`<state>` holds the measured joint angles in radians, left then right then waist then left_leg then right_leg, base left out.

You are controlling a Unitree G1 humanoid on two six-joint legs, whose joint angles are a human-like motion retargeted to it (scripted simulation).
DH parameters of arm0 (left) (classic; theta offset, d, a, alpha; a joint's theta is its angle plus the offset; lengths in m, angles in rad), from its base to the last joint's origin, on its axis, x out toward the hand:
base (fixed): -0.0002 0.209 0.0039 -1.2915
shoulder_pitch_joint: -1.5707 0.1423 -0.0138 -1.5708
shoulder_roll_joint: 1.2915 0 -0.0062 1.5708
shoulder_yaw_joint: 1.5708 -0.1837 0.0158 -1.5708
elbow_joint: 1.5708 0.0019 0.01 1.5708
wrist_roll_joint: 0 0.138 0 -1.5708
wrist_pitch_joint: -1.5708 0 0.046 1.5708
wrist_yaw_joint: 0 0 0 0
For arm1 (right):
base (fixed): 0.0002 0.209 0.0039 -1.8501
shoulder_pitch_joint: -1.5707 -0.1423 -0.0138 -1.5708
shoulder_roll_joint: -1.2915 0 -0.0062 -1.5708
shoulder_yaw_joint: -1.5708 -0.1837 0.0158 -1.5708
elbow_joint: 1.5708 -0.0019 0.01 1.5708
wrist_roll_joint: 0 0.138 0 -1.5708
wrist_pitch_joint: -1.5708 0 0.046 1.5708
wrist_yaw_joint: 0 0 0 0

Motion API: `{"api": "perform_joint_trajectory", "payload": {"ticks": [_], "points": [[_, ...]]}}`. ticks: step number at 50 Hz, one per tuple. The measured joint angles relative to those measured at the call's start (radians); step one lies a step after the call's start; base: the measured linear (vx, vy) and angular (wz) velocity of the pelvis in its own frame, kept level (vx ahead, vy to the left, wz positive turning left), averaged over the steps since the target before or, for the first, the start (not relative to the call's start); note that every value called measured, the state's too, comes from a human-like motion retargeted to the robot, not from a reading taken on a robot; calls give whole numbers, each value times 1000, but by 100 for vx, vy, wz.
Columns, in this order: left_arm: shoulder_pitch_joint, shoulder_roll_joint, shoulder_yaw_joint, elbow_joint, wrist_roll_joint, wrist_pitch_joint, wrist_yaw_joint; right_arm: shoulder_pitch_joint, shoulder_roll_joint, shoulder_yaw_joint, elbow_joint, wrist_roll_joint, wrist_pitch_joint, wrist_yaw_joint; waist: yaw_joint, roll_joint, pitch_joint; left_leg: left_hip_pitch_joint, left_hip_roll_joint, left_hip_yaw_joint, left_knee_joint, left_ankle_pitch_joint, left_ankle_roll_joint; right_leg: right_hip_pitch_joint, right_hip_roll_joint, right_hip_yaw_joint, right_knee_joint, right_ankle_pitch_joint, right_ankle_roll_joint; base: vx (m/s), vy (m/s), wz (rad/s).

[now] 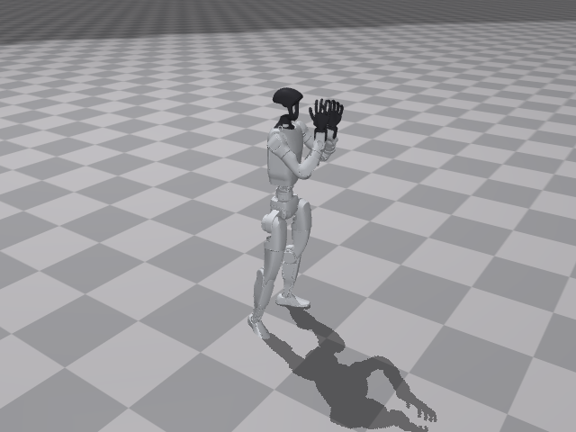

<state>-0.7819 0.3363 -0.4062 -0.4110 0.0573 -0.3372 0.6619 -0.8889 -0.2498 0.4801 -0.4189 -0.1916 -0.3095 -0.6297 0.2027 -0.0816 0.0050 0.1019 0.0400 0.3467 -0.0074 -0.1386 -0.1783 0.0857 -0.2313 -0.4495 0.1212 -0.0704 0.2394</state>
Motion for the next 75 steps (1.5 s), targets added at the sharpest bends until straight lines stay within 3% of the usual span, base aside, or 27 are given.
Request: {"api": "perform_joint_trajectory", "payload": {"ticks": [4,9,17,22,30,35,43,48,52,57,62,70,75], "points": [[20,5,25,-1,-6,0,45,21,-7,-39,-11,-33,14,-111,3,-2,2,3,1,5,0,-1,0,-2,0,4,3,0,2,0,0,0],[8,-24,-24,11,-37,8,-65,-27,3,28,8,17,6,92,1,-4,0,6,2,8,1,-4,1,-3,1,10,9,-1,-1,0,0,0],[42,2,32,-17,-5,-5,31,0,-21,-56,-26,-49,11,-116,7,-13,6,9,4,8,2,-5,-5,1,2,8,7,0,-1,0,0,0],[38,-12,-14,-27,-26,2,-95,-42,-20,13,-22,16,-5,122,3,-16,5,10,5,7,4,-7,-7,4,4,8,5,0,-5,0,0,0],[74,21,47,-78,25,-4,11,-23,-34,-55,-50,-80,5,-105,-1,-18,9,6,6,8,5,-6,-11,3,5,7,2,2,-2,0,0,0],[49,10,-16,-71,-31,4,-96,-83,-41,36,-35,-12,-4,80,-6,-20,6,5,6,10,5,-5,-10,2,5,10,-1,4,-3,0,0,0],[68,34,41,-74,10,-32,38,-61,-41,-52,-40,-94,6,-173,-8,-24,11,3,5,12,5,-4,-11,2,6,12,-8,7,0,0,0,0],[43,-37,11,-56,-39,18,-93,-98,-28,18,-19,-24,19,53,-10,-27,9,2,5,12,6,-3,-11,4,8,13,-15,9,-4,0,0,0],[21,-40,8,-37,-47,20,-75,-113,-24,11,4,-2,16,29,-11,-27,11,1,5,12,5,-1,-12,6,9,13,-22,11,-5,0,0,0],[21,-20,51,-42,-8,25,3,-79,-36,-62,-11,-95,51,-153,-7,-28,13,-2,4,13,4,1,-13,4,10,12,-25,14,-1,0,0,0],[12,-15,-18,-43,-55,26,-108,-117,-25,9,-3,0,24,47,-12,-24,12,-4,5,14,4,3,-11,2,11,14,-27,16,-2,0,0,0],[51,0,63,-48,-32,17,18,-84,-53,-63,-16,-74,47,-164,-10,-23,16,-5,5,14,3,5,-13,2,11,13,-28,18,1,0,0,0],[37,-16,-18,-58,-65,15,-96,-120,-28,29,-9,17,13,63,-15,-20,11,-5,5,11,4,6,-11,1,11,11,-24,16,-3,0,0,0]]}}
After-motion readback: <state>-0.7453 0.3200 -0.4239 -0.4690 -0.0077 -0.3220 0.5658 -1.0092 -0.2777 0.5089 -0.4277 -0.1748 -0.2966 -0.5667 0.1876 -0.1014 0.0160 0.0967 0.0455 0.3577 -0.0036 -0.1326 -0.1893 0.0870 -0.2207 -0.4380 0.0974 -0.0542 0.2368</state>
